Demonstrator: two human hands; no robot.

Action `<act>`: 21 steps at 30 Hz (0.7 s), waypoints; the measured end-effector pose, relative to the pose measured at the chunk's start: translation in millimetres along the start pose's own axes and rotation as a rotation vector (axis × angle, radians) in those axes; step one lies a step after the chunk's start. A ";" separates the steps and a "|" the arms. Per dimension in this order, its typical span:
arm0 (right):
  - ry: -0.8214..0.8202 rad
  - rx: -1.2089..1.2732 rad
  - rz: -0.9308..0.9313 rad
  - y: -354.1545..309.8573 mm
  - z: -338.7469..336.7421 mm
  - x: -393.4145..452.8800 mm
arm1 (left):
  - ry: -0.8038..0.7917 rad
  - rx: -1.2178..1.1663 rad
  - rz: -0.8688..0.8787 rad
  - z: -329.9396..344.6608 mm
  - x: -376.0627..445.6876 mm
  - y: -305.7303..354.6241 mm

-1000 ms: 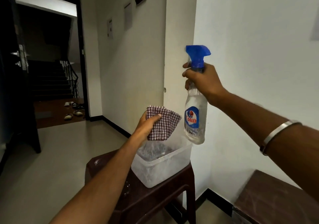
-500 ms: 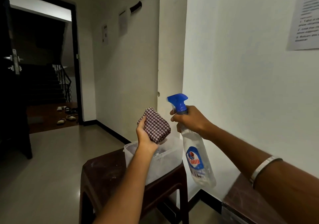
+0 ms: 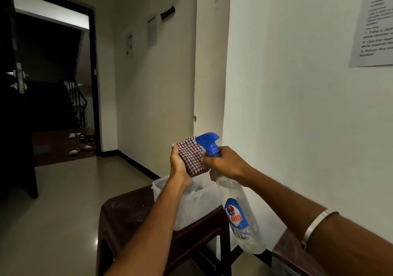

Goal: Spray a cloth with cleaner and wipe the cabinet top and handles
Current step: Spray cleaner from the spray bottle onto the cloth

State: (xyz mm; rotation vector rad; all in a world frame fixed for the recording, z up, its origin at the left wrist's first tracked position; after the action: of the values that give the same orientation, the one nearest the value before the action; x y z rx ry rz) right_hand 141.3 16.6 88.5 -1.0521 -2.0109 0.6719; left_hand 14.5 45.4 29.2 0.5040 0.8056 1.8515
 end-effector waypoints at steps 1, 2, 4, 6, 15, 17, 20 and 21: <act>0.001 0.004 0.002 0.0 2.4 -0.4 | 0.005 0.023 0.007 -1.0 0.7 1.4; 0.001 0.009 0.002 -0.2 4.6 -0.8 | 0.011 0.046 0.015 -2.0 0.9 2.4; 0.003 0.015 0.003 -1.6 7.8 -1.5 | 0.014 0.086 0.025 -3.1 2.7 3.3; 0.005 0.011 0.008 -2.3 10.1 -1.0 | 0.005 0.117 0.036 -2.6 3.2 4.8; 0.042 -0.016 0.004 1.3 1.5 -5.2 | -0.035 0.140 0.054 3.6 1.5 5.8; 0.082 -0.002 0.011 3.8 -6.4 -6.3 | -0.033 0.149 0.068 3.7 1.3 5.9; 0.115 0.004 0.034 8.7 -15.7 -6.7 | -0.032 0.153 0.085 3.3 3.0 5.4; 0.121 -0.001 0.040 9.9 -18.4 -6.7 | -0.025 0.153 0.088 2.9 2.6 5.3</act>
State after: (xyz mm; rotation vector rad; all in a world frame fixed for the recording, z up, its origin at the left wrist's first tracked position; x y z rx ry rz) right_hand 163.2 18.0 89.4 -1.1100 -1.8916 0.6133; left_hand 11.9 47.2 35.0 0.6676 0.9261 1.8690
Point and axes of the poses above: each hand's wrist, its own x-axis towards the middle knuckle, its own z-axis out of the palm, y = z × x, the point moved 9 cm from there along x, towards the middle knuckle, and after that the axes turned 7 degrees about y, right-handed, at the moved point
